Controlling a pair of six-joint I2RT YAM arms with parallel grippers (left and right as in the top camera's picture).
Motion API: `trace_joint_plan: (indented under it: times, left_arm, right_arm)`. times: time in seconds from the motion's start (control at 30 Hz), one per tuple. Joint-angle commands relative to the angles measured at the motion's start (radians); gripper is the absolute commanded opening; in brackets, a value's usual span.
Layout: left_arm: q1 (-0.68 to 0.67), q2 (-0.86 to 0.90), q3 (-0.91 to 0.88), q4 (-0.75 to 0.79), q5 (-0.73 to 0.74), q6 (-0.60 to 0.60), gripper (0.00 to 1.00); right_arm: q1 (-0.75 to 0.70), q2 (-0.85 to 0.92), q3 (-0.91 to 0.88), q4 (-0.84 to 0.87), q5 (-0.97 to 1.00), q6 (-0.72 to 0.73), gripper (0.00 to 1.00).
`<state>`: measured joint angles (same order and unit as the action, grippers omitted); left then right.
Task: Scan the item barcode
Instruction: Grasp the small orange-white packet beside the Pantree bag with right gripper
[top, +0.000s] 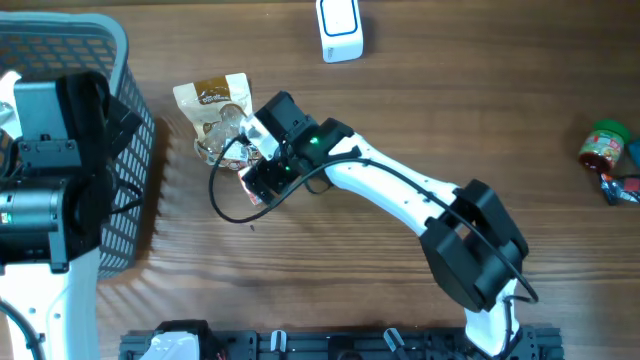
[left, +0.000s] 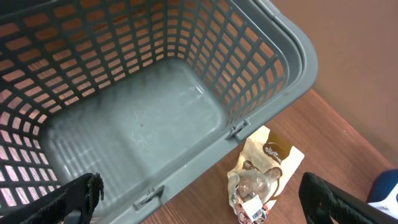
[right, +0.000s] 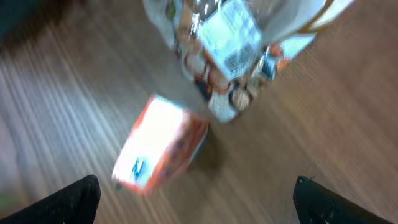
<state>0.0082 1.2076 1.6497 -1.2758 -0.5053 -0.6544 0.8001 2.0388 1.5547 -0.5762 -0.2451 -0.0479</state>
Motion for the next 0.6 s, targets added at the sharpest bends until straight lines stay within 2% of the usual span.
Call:
trace_joint_plan:
  times: [0.0, 0.2, 0.33, 0.4, 0.5, 0.57]
  left_arm:
    - [0.005, -0.016, 0.006, 0.0, 0.007, 0.023, 1.0]
    - [0.005, -0.016, 0.006, 0.0, 0.007, 0.023, 1.0]
    - [0.005, -0.016, 0.006, -0.001, 0.007, 0.023, 1.0]
    - [0.005, -0.017, 0.006, -0.007, 0.006, 0.023, 1.0]
    - [0.005, -0.016, 0.006, -0.013, -0.001, 0.023, 1.0]
    - [0.005, -0.016, 0.006, -0.013, -0.005, 0.023, 1.0]
  right_arm:
    - [0.01, 0.013, -0.005, 0.064, 0.011, 0.051, 1.0]
    - [0.059, 0.068, -0.005, 0.126, 0.026, 0.05, 1.0]
    - [0.116, 0.082, -0.005, 0.14, 0.198, 0.044, 0.98]
    - [0.116, 0.09, -0.005, 0.136, 0.239, 0.048, 0.83]
    - [0.113, 0.09, -0.005, 0.123, 0.262, 0.047, 0.69]
    - [0.113, 0.09, -0.005, 0.115, 0.262, 0.05, 0.5]
